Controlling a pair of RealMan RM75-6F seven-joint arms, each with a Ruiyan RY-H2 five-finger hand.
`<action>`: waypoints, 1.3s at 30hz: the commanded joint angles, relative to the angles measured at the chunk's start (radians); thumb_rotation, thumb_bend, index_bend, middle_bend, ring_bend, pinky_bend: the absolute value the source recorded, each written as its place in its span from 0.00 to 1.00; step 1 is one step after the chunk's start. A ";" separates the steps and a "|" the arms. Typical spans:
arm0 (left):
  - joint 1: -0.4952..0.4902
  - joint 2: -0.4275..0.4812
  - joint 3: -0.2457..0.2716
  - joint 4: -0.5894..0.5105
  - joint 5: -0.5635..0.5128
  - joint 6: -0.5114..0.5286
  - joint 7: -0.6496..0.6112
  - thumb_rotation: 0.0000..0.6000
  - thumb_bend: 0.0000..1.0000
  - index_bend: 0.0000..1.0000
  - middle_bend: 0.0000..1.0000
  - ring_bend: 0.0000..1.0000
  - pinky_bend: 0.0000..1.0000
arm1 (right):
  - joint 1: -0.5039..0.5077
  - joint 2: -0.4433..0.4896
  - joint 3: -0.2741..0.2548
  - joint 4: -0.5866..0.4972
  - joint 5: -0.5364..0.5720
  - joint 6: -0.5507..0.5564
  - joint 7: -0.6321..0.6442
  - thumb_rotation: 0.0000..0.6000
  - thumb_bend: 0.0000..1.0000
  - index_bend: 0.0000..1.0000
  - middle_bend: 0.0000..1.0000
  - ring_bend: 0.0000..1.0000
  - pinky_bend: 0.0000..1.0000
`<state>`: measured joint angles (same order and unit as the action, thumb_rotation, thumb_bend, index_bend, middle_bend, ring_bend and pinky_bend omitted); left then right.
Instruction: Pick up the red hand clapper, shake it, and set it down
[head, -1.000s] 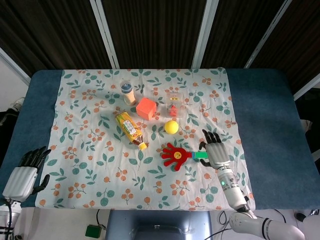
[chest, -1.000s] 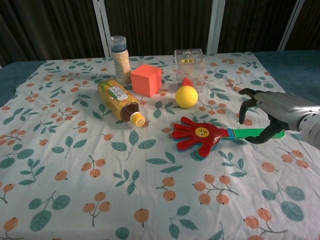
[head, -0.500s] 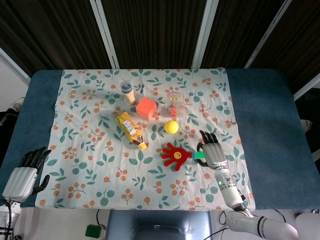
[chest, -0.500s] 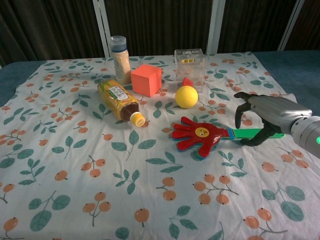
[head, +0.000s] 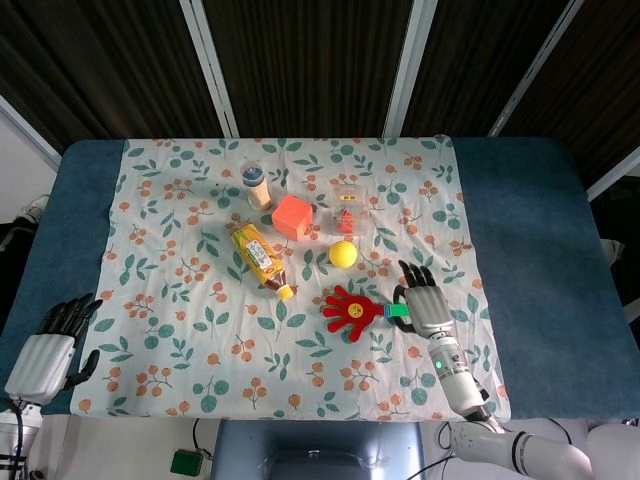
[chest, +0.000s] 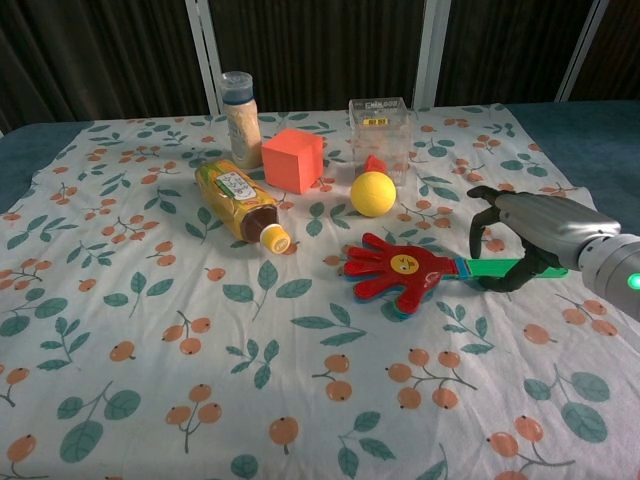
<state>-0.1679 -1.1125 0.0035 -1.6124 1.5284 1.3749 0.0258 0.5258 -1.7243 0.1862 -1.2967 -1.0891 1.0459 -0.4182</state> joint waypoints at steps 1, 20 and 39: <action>0.001 -0.001 0.001 0.000 0.002 0.002 0.000 1.00 0.46 0.00 0.00 0.00 0.08 | 0.000 -0.003 -0.001 0.003 -0.009 0.008 0.008 1.00 0.37 0.65 0.05 0.00 0.00; 0.005 0.000 0.005 0.000 0.008 0.011 -0.002 1.00 0.46 0.00 0.00 0.00 0.09 | -0.026 -0.018 -0.006 0.033 -0.192 0.127 0.285 1.00 0.49 0.84 0.55 0.56 0.64; 0.003 0.002 0.003 -0.001 0.006 0.008 -0.003 1.00 0.47 0.00 0.00 0.00 0.09 | -0.084 0.012 0.034 -0.069 -0.345 0.195 1.135 1.00 0.50 0.90 0.68 0.74 0.85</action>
<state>-0.1646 -1.1101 0.0068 -1.6135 1.5339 1.3824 0.0228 0.4663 -1.7436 0.2280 -1.3073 -1.3270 1.2085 0.3347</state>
